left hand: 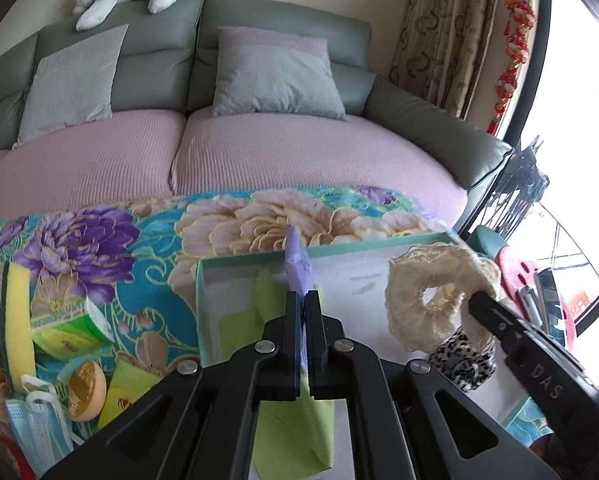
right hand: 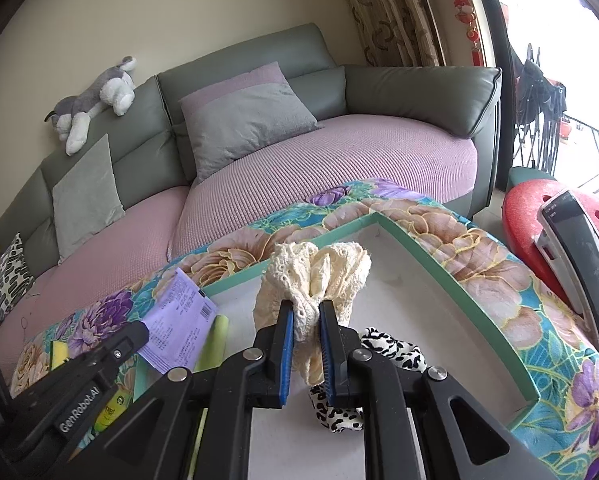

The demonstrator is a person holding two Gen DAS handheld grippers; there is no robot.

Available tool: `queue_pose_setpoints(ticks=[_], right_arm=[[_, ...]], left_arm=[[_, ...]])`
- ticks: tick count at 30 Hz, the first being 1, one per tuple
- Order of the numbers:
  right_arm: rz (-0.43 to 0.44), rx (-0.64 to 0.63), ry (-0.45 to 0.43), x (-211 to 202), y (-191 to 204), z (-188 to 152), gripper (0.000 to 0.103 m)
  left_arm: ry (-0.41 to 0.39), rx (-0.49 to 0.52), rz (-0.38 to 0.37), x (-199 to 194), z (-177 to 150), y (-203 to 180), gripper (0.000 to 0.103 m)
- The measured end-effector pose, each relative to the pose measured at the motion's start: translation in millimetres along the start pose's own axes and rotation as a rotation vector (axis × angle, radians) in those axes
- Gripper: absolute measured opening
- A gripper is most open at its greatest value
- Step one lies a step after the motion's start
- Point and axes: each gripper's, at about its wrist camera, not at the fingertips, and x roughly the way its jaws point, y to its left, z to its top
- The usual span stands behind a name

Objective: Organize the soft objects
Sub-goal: 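Release the cream scrunchie into the tray while the left tool drops the purple paper, then withdraw both open tools from the tray back toward the pile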

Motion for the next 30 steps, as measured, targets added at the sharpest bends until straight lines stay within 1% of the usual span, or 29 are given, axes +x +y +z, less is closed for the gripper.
queue_pose_setpoints(ticks=[3,9,11,14,16,17,18,19,20,21,22,23,25,26,27,28,30], right_arm=[[-0.001,0.000,0.019,5,0,-2,0.013],[-0.013,-0.007,0.073,18,1,-9,0.013],[-0.015,-0.010,0.077,18,2,-10,0.017],[-0.021,-0.015,0.081,17,2,-9,0.017],[-0.032,-0.016,0.088,17,2,-8,0.023],[-0.042,-0.017,0.089,16,2,-7,0.039],[-0.051,-0.019,0.085,14,3,-6,0.064],[-0.054,-0.019,0.072,11,3,-5,0.073],[-0.058,-0.016,0.059,9,2,-4,0.082],[-0.061,-0.012,0.052,6,2,-2,0.083],[-0.061,-0.009,0.052,6,1,-1,0.084],[-0.058,-0.006,0.056,6,1,-1,0.086],[-0.062,-0.004,0.069,8,0,-1,0.097],[-0.065,-0.004,0.074,9,1,-1,0.103],[-0.068,-0.005,0.079,9,1,-1,0.103],[-0.076,-0.007,0.086,10,2,-2,0.103],[-0.089,-0.018,0.094,10,4,-2,0.103]], left_arm=[[0.041,-0.027,0.013,10,-6,7,0.003],[0.071,-0.037,0.062,15,-9,13,0.005],[0.082,-0.046,0.067,18,-11,17,0.006],[0.092,-0.057,0.073,20,-13,21,0.007],[0.095,-0.058,0.076,18,-12,21,0.008],[0.095,-0.058,0.076,16,-12,21,0.008],[0.092,-0.056,0.077,13,-11,21,0.016],[0.085,-0.051,0.086,9,-10,20,0.024],[0.080,-0.046,0.098,6,-8,20,0.049],[0.075,-0.044,0.109,3,-7,21,0.071],[0.062,-0.047,0.119,-3,-6,22,0.076],[0.050,-0.051,0.123,-7,-5,24,0.077],[0.038,-0.061,0.141,-14,-3,28,0.080],[0.036,-0.062,0.157,-15,-2,30,0.088],[0.031,-0.061,0.181,-17,-2,32,0.096],[0.028,-0.058,0.211,-18,-2,34,0.098],[0.032,-0.055,0.246,-19,-2,39,0.100]])
